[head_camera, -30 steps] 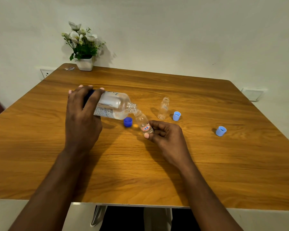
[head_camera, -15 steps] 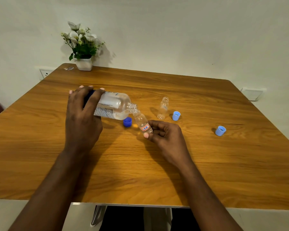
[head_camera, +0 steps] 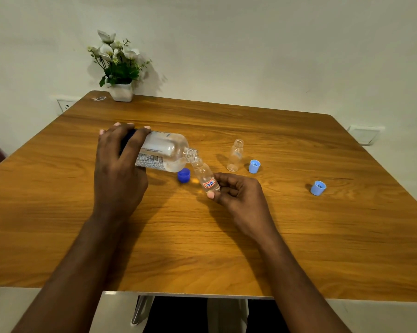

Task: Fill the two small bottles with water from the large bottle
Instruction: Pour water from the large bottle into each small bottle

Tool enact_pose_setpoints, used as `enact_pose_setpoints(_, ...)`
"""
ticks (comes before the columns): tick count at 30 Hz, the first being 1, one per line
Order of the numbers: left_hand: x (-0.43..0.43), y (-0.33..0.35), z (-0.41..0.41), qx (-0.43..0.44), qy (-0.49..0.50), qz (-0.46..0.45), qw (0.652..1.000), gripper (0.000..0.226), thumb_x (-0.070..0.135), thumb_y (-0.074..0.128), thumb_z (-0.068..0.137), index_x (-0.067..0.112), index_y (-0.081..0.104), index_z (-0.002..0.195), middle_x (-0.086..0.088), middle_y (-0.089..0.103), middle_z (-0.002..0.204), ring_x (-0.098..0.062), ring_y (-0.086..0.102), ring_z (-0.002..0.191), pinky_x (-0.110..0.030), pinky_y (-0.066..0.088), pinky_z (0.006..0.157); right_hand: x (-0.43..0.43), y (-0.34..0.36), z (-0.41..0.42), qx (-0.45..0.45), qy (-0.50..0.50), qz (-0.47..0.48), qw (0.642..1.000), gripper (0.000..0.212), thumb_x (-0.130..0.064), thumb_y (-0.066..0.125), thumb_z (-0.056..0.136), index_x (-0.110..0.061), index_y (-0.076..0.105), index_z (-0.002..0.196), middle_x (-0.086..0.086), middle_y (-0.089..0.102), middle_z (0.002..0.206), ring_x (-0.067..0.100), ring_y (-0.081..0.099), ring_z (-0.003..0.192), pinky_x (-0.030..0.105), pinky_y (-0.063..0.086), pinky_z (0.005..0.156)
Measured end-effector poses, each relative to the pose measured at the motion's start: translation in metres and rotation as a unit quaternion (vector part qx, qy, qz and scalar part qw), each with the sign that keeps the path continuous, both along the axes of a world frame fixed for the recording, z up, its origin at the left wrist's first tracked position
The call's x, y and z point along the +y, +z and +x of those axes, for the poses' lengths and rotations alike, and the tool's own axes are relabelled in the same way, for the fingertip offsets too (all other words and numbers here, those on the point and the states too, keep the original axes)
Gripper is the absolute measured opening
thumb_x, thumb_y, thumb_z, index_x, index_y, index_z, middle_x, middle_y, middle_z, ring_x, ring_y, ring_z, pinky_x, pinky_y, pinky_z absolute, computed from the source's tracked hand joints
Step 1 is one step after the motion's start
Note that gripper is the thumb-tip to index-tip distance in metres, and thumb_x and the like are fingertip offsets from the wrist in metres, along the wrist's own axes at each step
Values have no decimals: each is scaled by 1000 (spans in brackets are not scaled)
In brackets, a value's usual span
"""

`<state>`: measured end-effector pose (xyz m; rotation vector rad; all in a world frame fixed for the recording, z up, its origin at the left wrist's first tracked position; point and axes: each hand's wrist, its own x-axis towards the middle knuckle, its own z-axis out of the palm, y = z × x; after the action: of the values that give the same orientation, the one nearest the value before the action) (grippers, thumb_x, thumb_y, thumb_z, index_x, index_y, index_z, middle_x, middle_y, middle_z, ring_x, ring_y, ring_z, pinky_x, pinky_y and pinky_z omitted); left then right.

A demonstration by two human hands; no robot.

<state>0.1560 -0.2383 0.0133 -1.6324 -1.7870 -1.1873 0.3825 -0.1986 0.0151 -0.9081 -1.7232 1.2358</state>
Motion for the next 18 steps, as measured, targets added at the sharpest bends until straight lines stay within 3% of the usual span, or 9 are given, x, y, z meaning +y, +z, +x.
enact_pose_setpoints(10,-1,1,1,-4,-1,-4,1000,68,-18,60,74,9,48,136,-21,49,132,-36,38,133,-44,19,118,-1,0,0,-8,-1,4,1000,39,3,73,78,-34,70,88,-17,75,85,4,68,82,26,54,81)
enact_pose_setpoints(18,-1,2,1,-5,0,-8,1000,68,-17,60,75,10,48,136,-21,49,133,-35,38,133,-43,18,119,-1,0,-1,-3,0,1,1000,39,5,72,77,-30,70,92,-11,75,88,6,69,83,22,53,79)
